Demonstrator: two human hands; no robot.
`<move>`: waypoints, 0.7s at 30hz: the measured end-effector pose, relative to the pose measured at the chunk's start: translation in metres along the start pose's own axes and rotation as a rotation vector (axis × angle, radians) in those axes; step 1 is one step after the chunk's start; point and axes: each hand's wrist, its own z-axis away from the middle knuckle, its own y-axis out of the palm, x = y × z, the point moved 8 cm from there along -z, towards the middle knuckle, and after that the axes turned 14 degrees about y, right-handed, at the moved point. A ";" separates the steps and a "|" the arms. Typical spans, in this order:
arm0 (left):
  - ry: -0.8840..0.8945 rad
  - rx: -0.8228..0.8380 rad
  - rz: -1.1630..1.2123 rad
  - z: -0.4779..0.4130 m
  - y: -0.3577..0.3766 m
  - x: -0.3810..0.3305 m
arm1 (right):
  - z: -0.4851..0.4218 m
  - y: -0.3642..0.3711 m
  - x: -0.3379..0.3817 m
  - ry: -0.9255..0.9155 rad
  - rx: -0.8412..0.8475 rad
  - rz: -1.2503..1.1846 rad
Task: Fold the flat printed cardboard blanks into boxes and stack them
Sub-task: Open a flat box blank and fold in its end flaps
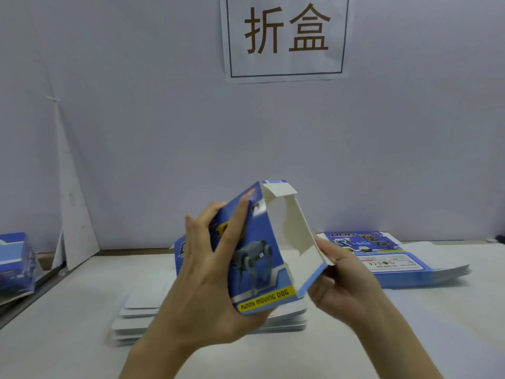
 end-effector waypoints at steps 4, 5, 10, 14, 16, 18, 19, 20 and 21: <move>-0.032 0.008 -0.103 0.002 -0.010 0.012 | 0.033 -0.007 0.046 -0.454 -0.296 0.339; -0.049 0.020 -0.120 0.002 -0.010 0.013 | 0.043 -0.002 0.053 -0.572 -0.358 0.469; -0.054 0.080 -0.180 0.002 -0.004 0.010 | 0.071 0.021 0.064 -0.959 -0.433 0.773; -0.083 0.089 -0.162 0.003 -0.004 0.011 | 0.072 0.027 0.060 -1.011 -0.349 0.822; -0.097 0.076 -0.163 0.003 -0.006 0.011 | 0.073 0.030 0.057 -1.052 -0.378 0.915; -0.073 0.073 -0.211 0.002 -0.007 0.009 | 0.074 0.034 0.055 -1.088 -0.416 1.012; -0.053 0.077 -0.243 0.001 -0.007 0.009 | 0.075 0.039 0.054 -1.102 -0.412 1.044; -0.039 0.082 -0.268 0.001 -0.007 0.008 | 0.074 0.043 0.053 -1.095 -0.377 1.048; -0.035 0.084 -0.280 0.001 -0.008 0.009 | 0.072 0.046 0.051 -1.056 -0.312 1.011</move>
